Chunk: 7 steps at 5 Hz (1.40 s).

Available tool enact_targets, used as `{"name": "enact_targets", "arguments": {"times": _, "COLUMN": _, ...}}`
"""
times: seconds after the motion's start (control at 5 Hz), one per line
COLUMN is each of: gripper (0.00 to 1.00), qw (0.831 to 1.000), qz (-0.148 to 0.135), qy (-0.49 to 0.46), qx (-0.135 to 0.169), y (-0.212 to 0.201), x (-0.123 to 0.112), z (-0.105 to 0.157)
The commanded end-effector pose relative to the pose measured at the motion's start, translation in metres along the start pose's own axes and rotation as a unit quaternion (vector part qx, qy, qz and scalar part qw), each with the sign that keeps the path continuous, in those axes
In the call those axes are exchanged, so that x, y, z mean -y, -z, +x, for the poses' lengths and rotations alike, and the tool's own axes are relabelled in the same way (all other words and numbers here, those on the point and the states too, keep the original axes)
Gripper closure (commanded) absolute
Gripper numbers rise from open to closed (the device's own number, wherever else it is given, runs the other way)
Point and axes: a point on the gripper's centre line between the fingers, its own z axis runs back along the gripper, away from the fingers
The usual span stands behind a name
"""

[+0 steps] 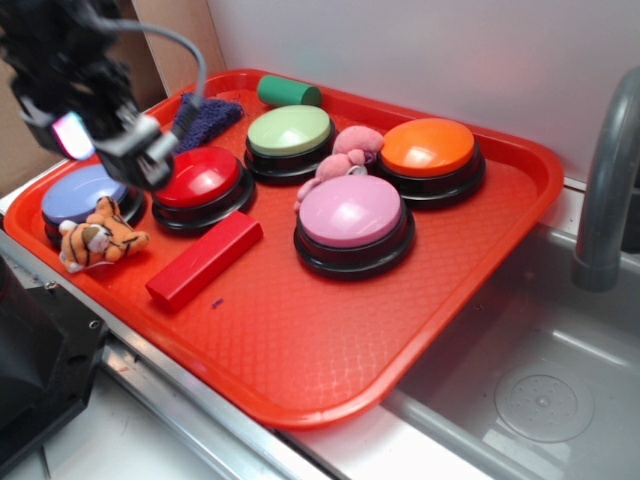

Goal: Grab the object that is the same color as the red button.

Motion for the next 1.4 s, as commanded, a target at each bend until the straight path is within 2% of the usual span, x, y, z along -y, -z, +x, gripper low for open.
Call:
{"name": "enact_targets", "arguments": {"times": 0.0, "gripper": 0.00, "qw": 1.000, "qz": -0.009, "qy": 0.001, "qx": 0.015, "y": 0.052, "x": 0.001, "z": 0.014}}
{"name": "enact_targets", "arguments": {"times": 0.2, "gripper": 0.00, "qw": 1.000, "qz": 0.024, "qy": 0.008, "qx": 0.012, "y": 0.070, "x": -0.002, "z": 0.016}}
{"name": "enact_targets", "arguments": {"times": 0.8, "gripper": 0.00, "qw": 1.000, "qz": 0.027, "qy": 0.009, "qx": -0.003, "y": 0.100, "x": 0.003, "z": 0.018}}
{"name": "enact_targets", "arguments": {"times": 1.0, "gripper": 0.95, "qw": 1.000, "qz": 0.031, "qy": -0.003, "qx": -0.001, "y": 0.102, "x": 0.004, "z": 0.017}}
{"name": "enact_targets", "arguments": {"times": 1.2, "gripper": 1.00, "qw": 1.000, "qz": 0.028, "qy": -0.007, "qx": 0.003, "y": 0.095, "x": 0.004, "z": 0.017}}
